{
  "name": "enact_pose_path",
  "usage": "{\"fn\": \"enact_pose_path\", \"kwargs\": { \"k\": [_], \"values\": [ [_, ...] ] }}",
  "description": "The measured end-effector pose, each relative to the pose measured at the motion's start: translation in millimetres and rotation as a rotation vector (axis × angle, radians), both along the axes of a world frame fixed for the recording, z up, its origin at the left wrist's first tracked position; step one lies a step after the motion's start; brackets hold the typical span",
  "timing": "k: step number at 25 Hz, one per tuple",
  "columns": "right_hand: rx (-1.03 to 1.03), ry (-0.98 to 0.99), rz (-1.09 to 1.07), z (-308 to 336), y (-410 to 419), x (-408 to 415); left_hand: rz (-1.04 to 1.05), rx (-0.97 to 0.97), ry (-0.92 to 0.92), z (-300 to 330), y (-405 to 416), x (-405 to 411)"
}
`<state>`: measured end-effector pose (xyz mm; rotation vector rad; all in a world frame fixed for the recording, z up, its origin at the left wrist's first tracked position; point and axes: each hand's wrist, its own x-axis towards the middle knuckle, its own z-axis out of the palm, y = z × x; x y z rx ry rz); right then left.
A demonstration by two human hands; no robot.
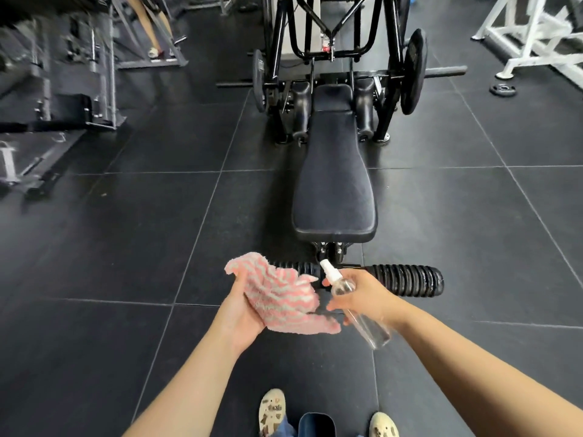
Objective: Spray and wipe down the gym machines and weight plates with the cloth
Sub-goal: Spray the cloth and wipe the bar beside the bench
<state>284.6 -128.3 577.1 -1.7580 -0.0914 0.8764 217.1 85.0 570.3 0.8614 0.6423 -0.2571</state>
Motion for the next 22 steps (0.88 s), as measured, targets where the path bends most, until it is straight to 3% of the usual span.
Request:
{"fn": "enact_pose_path", "kwargs": {
  "k": [3, 5, 11, 14, 19, 22],
  "values": [
    [0.030, 0.044, 0.226, 10.3, 12.3, 3.4, -0.014, 0.036, 0.008, 7.1, -4.4, 1.8],
    [0.037, 0.064, 0.256, 13.6, 16.8, 3.6, -0.029, 0.137, 0.024, 5.9, -5.3, 4.3],
    [-0.100, -0.018, 0.082, 9.9, 16.1, 11.7, -0.067, 0.434, 0.063, -1.9, 8.3, 4.4],
    [-0.155, -0.051, 0.005, 7.7, 7.8, 17.1, 0.017, 0.593, 0.188, -18.9, 22.1, 0.7],
    [-0.204, -0.102, -0.046, 5.5, 0.8, 31.4, 0.103, 0.389, 0.147, -17.1, 34.0, -2.6],
    [-0.226, -0.117, -0.057, 4.0, 4.6, 39.1, -0.003, 0.605, 0.090, -16.4, 29.3, 17.6]
  ]
}}
